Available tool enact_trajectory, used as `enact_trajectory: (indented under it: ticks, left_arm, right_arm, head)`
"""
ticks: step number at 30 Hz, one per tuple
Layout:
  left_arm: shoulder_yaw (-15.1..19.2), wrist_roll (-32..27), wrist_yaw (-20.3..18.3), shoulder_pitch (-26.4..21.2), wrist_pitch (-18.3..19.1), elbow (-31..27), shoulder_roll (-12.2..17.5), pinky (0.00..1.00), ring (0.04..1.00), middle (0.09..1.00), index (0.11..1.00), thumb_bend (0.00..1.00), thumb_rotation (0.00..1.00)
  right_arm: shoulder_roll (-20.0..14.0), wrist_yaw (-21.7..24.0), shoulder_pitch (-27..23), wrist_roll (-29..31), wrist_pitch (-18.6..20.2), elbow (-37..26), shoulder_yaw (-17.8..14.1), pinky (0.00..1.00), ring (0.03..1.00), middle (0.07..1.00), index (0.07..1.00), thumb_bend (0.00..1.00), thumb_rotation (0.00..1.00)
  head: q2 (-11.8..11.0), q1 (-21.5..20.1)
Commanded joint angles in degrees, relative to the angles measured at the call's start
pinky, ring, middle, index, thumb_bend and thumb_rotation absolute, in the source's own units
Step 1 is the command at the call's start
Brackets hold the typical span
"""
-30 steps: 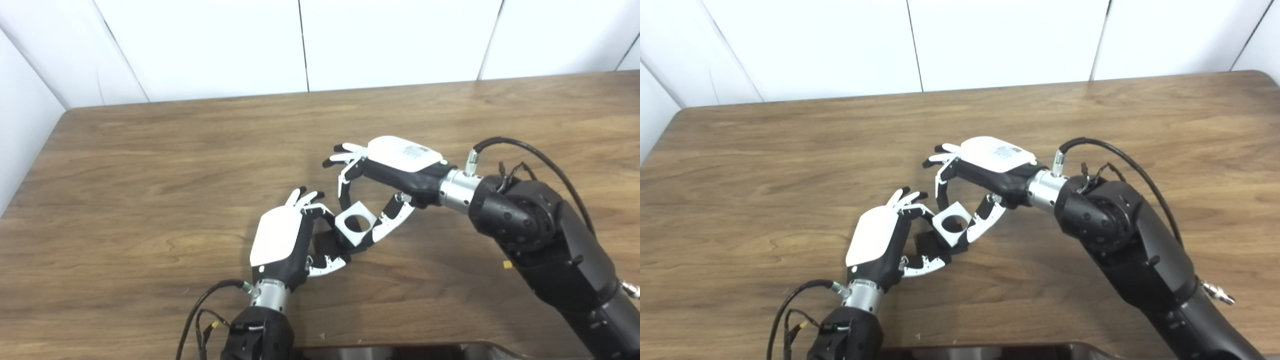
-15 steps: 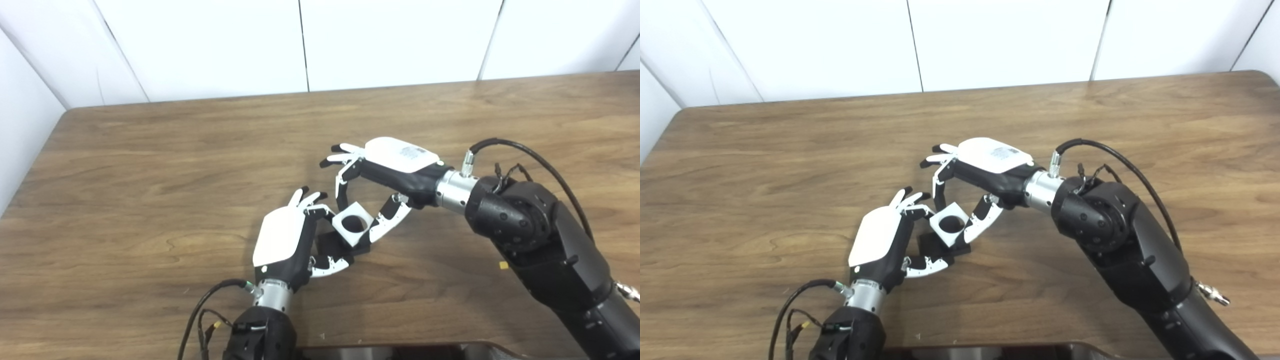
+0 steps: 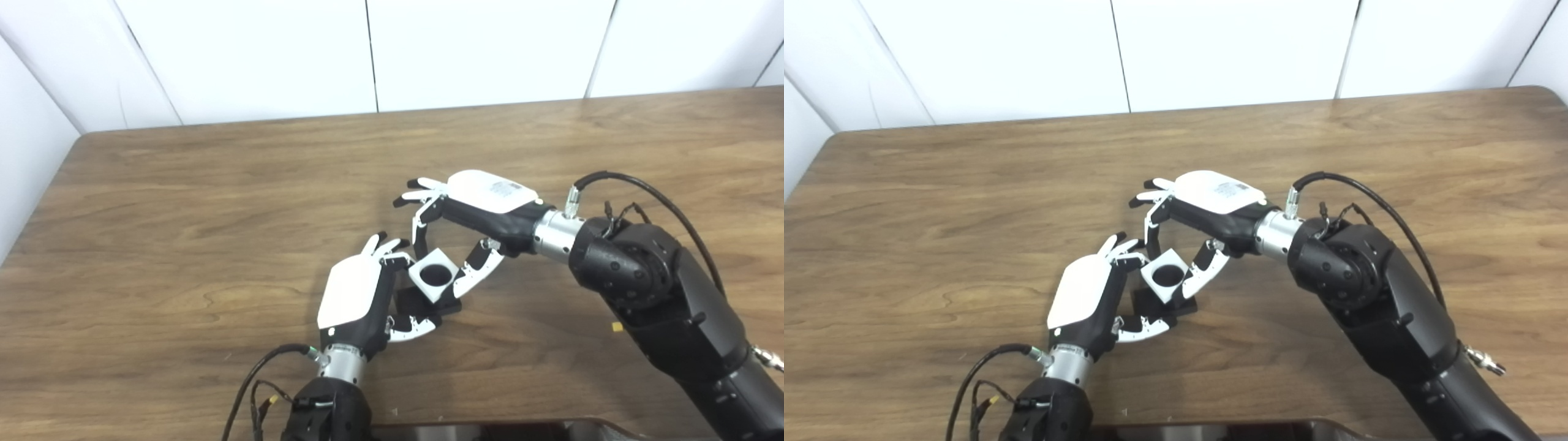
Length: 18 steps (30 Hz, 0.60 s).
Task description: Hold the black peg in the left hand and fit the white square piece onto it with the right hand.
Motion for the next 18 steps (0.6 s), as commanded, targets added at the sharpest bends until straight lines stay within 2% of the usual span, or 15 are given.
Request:
enact_trajectory:
  ticks: [1,12,18]
  left_arm:
    - [-0.8,0.6,0.5,1.0,-0.9,-0.3,-1.1,0.87,0.972,0.873,0.485,0.51,0.07]
    - [-0.2,0.5,-0.2,0.7,-0.1,-1.1,-1.1,0.89,0.974,0.877,0.487,0.51,0.07]
    - [-0.1,1.2,-0.5,0.6,0.0,-1.3,-0.8,0.86,0.968,0.871,0.488,0.51,0.07]
  right_arm:
    - [0.0,-1.1,-1.8,-0.1,-1.2,-0.8,-0.8,0.90,0.995,0.915,0.491,0.53,0.15]
    - [-0.8,-0.9,-1.4,-0.2,-2.0,-0.4,-1.0,0.90,0.995,0.914,0.492,0.52,0.15]
    - [-1.0,-0.3,-1.2,0.5,-1.3,-0.6,-1.3,0.91,0.996,0.915,0.493,0.52,0.16]
  head:
    - [0.1,0.2]
    - [0.2,0.2]
    - [0.4,0.1]
